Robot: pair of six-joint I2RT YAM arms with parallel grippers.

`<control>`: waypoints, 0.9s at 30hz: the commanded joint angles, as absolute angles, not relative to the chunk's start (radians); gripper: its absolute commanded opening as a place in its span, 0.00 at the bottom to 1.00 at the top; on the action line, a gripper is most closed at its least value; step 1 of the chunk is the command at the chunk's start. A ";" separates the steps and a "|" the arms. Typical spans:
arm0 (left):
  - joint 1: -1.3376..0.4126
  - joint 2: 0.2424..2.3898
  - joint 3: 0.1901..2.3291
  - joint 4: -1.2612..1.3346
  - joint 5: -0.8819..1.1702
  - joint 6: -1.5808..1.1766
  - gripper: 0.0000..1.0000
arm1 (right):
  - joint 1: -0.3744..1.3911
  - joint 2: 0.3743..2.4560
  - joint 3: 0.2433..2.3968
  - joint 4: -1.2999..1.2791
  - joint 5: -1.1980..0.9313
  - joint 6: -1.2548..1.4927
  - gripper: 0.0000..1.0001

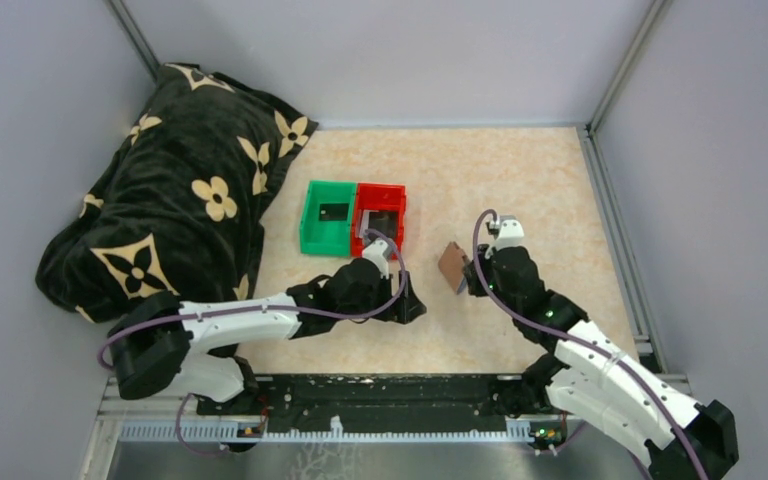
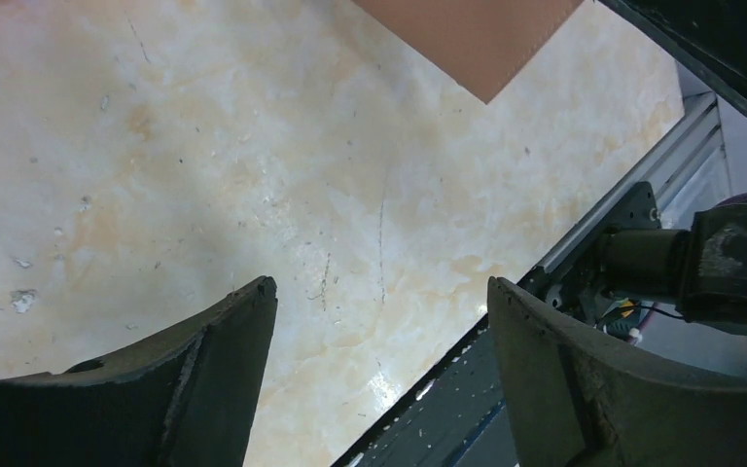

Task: Take the credit cards out of the card holder

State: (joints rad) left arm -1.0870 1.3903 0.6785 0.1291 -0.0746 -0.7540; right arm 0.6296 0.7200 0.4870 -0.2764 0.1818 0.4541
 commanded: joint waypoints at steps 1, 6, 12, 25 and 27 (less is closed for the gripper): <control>-1.092 1.326 0.702 0.076 -0.125 -0.717 0.86 | 0.624 0.731 0.590 -0.309 0.438 0.343 0.00; -1.092 1.312 0.675 0.072 -0.144 -0.719 0.86 | 0.637 0.833 0.663 -0.328 0.527 0.281 0.00; -1.091 1.292 0.667 0.050 -0.172 -0.720 0.86 | 0.832 1.062 0.731 -0.374 0.773 0.272 0.00; -1.085 1.156 0.642 -0.045 -0.310 -0.731 0.87 | 1.154 1.437 0.851 -0.418 0.874 0.403 0.00; -1.082 1.128 0.638 -0.059 -0.329 -0.729 0.87 | 1.176 1.440 0.839 -0.410 0.861 0.445 0.18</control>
